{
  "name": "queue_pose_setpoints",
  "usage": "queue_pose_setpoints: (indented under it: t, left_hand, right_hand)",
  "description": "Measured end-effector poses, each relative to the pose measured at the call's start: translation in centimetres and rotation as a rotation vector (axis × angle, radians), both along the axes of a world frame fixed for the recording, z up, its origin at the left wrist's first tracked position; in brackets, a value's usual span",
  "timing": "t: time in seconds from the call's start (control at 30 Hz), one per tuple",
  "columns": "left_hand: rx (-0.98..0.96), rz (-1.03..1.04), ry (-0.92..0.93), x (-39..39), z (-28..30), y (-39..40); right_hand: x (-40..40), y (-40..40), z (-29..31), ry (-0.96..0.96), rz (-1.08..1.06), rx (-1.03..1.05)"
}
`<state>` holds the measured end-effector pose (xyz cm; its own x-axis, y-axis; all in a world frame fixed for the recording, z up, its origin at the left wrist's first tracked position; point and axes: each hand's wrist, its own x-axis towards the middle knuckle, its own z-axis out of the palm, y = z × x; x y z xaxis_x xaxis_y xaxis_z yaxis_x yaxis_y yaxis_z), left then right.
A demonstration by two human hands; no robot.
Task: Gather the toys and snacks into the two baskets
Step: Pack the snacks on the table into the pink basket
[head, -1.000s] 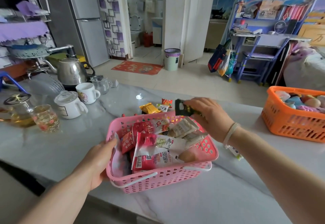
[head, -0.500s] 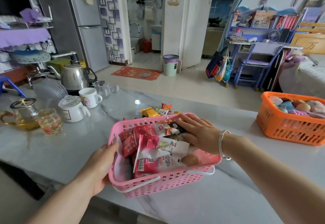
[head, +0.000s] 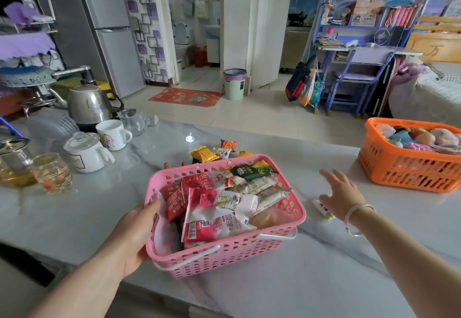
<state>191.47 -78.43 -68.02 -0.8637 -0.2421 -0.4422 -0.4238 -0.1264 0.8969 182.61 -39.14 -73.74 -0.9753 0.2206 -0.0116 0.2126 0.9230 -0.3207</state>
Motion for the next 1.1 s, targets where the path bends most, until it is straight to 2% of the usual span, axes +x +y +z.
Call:
queue_pose_setpoints:
  t: [0.1,0.27,0.6,0.9,1.1]
  left_hand:
    - [-0.003,-0.006,-0.010,-0.3,-0.2,0.2]
    - [-0.022,-0.004,-0.019,-0.8,-0.5,0.4]
    - [-0.021,-0.033,-0.020,-0.6,-0.1,1.0]
    - [-0.032,-0.032,-0.018,0.1,0.2,0.3]
    - [-0.019,-0.008,-0.011,0.6,0.7,-0.4]
  right_hand:
    - [0.8,1.5,-2.9,-0.233,-0.022,0.078]
    - [1.4,2.0,-4.6,-0.323,-0.006,0.090]
    - [0.7,2.3,-5.9,-0.202,0.142,0.364]
    - [1.2,-0.1,-5.0,0.015,0.022,0.181]
    - [1.8,-1.7,-0.4,0.227,0.017,0.103]
